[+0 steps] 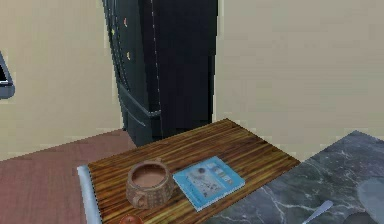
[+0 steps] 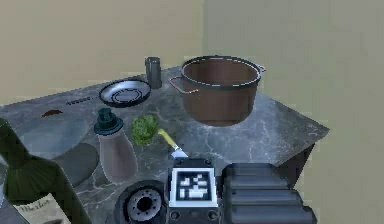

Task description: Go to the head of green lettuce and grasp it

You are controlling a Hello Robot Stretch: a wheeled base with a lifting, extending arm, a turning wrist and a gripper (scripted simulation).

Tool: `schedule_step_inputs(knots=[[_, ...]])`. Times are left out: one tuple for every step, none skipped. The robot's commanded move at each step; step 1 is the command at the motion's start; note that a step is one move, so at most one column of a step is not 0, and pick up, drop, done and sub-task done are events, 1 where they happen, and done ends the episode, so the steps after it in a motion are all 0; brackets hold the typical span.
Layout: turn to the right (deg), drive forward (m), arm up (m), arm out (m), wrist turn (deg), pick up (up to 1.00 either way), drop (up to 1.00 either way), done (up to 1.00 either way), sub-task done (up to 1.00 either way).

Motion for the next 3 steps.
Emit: schedule_step_inputs(knots=[[0.0, 0.00, 0.00, 0.24, 0.0, 0.00, 0.00, 0.00, 0.00], [0.0, 0.00, 0.00, 0.00, 45.0, 0.00, 0.00, 0.00, 0.00], [0.0, 0.00, 0.00, 0.00, 45.0, 0.00, 0.00, 0.00, 0.00]])
